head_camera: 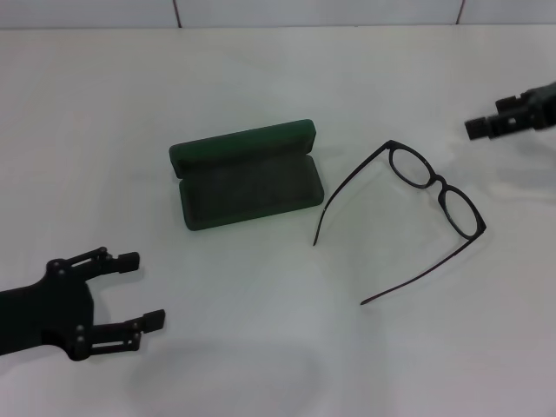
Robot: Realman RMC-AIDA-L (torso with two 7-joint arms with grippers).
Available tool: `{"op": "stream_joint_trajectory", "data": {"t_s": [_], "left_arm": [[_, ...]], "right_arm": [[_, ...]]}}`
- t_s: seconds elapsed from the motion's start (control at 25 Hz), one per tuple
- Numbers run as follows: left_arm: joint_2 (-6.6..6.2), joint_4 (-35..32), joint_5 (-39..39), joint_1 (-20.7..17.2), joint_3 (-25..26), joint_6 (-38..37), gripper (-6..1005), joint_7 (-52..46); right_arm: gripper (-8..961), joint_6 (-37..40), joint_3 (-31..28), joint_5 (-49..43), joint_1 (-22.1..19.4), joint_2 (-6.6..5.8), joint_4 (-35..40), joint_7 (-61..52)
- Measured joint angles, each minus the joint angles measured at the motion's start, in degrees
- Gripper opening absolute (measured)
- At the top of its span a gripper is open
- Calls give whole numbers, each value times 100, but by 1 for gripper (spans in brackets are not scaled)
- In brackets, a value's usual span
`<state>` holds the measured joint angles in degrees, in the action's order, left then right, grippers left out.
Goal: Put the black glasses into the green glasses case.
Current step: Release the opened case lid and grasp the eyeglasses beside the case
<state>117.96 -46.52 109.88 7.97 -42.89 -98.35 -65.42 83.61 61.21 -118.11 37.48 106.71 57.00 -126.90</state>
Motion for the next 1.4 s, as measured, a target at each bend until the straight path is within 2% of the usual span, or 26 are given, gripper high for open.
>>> {"op": "stream_joint_trajectory", "data": {"t_s": [0.08, 0.16, 0.28, 0.44, 0.52, 0.56, 0.76, 0.96, 1.2, 1.4], "left_arm": [[30, 1, 68, 85, 0, 0, 874, 1], [77, 2, 158, 198, 0, -1, 874, 1], [121, 3, 201, 266, -1, 0, 874, 1], [126, 3, 205, 266, 1, 0, 875, 7], [125, 3, 208, 267, 1, 2, 875, 7], [125, 3, 208, 267, 1, 2, 875, 7], [122, 3, 210, 272, 0, 4, 875, 6], [122, 3, 210, 275, 1, 7, 875, 5], [122, 3, 210, 276, 0, 9, 875, 3], [122, 3, 210, 276, 0, 9, 875, 3]], "right_arm": [[830, 128, -2, -453, 361, -24, -75, -630], [827, 320, -4, -1153, 902, -35, -317, -1413], [822, 499, -3, -1965, 1538, -1, -819, -1963], [816, 481, 21, -2532, 2101, 141, -1305, -2204], [813, 422, 35, -2736, 2323, 308, -1444, -2257], [811, 422, 35, -2736, 2323, 308, -1444, -2257], [793, 358, 42, -3258, 2494, 599, -1486, -2382], [765, 349, 59, -3578, 2518, 773, -1548, -2461], [756, 181, 162, -3647, 2515, 841, -1762, -2470], [749, 60, 253, -3661, 2479, 852, -1781, -2472]]}}
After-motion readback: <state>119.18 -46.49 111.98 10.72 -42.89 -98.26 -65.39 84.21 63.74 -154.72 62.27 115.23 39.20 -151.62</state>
